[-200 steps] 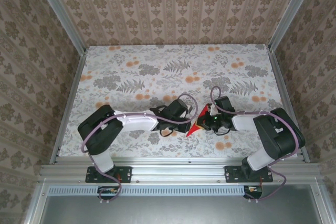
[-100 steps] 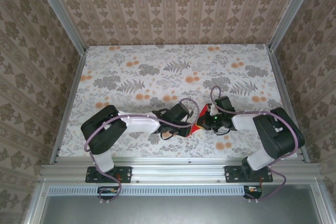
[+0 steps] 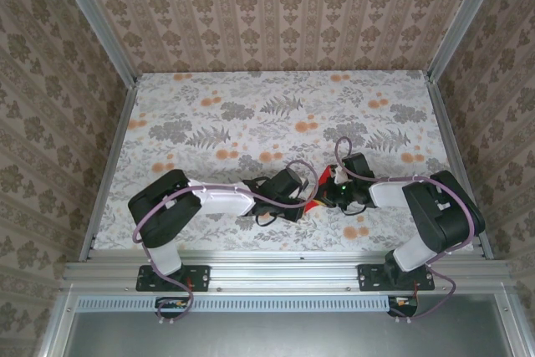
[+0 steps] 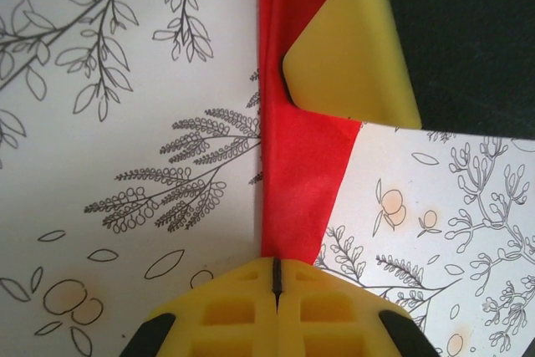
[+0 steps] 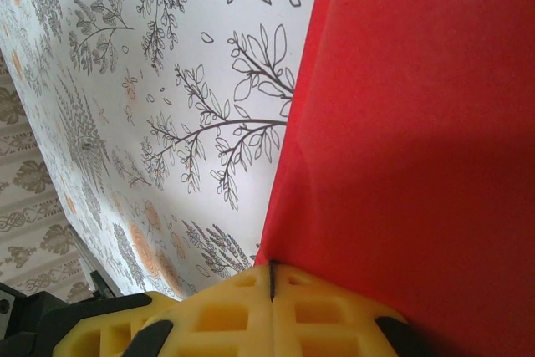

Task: Fold a paper plane with a square sheet of paper (pick it up from the middle)
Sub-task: Fold the wing for the fifth time at the center of the table.

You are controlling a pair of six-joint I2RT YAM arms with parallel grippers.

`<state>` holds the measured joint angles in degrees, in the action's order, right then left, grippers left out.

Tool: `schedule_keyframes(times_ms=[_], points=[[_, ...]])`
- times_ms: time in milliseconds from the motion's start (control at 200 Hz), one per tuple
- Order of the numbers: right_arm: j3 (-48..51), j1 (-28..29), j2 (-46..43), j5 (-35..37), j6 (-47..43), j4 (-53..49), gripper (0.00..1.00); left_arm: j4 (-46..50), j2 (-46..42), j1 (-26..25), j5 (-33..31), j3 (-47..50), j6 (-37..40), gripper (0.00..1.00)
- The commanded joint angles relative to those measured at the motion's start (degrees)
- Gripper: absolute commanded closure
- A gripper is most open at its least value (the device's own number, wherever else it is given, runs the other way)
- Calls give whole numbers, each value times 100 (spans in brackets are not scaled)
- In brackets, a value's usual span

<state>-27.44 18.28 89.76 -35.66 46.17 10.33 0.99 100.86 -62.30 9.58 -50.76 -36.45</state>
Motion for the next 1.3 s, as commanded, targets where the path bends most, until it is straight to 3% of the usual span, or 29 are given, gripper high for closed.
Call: schedule_keyframes(times_ms=[0,560,920,1130,1295], points=[[191,-78,396,954,-117,-732,100,390,-46,-119,38,237,-42,100],[160,-106,366,991,-179,-821,100,812,-479,-346,-185,835,-221,100],[213,-98,249,774,-185,-709,100,911,-851,-297,-159,400,-23,100],[213,-82,165,588,-171,-661,100,481,-896,-44,108,-10,75,100],[222,-70,139,493,-109,-578,100,-47,-387,152,338,-309,72,100]])
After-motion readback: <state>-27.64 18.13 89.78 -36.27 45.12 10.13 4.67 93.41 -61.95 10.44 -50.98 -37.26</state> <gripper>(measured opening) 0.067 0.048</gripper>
